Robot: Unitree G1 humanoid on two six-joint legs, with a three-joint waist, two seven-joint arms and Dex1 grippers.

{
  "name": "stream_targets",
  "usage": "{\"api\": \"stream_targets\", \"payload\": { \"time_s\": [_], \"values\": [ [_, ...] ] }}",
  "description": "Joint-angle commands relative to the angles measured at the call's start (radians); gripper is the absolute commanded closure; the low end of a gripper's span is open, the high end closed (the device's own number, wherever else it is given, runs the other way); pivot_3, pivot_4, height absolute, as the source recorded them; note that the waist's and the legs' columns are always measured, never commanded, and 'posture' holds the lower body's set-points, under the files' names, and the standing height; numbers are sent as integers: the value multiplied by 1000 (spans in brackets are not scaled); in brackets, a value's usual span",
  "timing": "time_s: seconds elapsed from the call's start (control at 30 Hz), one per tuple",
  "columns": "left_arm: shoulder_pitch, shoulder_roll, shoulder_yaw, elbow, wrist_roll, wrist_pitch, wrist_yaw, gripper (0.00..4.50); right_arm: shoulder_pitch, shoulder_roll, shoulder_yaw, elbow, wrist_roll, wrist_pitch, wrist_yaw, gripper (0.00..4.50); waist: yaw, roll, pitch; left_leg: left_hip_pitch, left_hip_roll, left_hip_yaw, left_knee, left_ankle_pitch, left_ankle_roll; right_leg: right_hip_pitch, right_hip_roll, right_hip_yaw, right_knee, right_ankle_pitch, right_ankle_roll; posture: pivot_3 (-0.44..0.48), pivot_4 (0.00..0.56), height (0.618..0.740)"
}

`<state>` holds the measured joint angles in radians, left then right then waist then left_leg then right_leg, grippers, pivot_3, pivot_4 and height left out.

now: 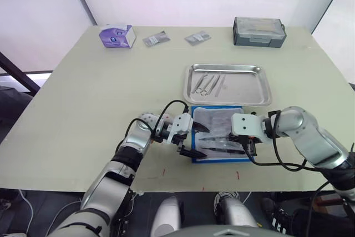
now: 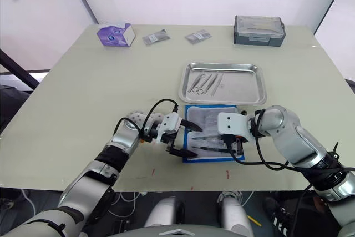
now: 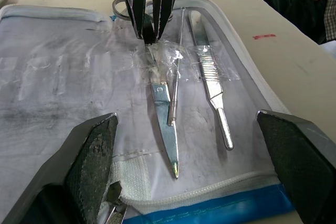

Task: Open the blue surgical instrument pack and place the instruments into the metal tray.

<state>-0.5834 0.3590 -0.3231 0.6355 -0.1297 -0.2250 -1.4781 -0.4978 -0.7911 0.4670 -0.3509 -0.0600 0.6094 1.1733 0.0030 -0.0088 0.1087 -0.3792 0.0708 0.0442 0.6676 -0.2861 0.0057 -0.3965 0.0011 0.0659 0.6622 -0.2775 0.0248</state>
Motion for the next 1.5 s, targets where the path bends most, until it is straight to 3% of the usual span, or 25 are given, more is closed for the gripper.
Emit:
{"api": "stream_targets", "payload": {
  "time_s": [0.03, 0.53, 1.5],
  "values": [
    [71, 2, -75, 74, 89, 43, 8, 0, -22, -20, -11, -48, 13, -1, 27, 4414, 2, 0, 0, 0, 0, 0, 0, 0, 0, 0, 0, 0, 0, 0, 0, 0, 150, 731],
    [70, -5, -73, 83, 90, 37, 11, 0, -15, -92, -57, -49, 49, -9, 55, 4414, 11, 2, 2, -1, 0, 0, 0, 0, 0, -1, 0, 0, 0, 0, 0, 0, 150, 731],
    [62, -10, -67, 101, 85, 21, 4, 0, 109, -281, -308, -25, 216, -103, 99, 4414, 11, 1, 4, -1, 0, 1, 0, 0, 0, -1, -1, 0, -1, 0, 0, 0, 150, 731]
  ]
}}
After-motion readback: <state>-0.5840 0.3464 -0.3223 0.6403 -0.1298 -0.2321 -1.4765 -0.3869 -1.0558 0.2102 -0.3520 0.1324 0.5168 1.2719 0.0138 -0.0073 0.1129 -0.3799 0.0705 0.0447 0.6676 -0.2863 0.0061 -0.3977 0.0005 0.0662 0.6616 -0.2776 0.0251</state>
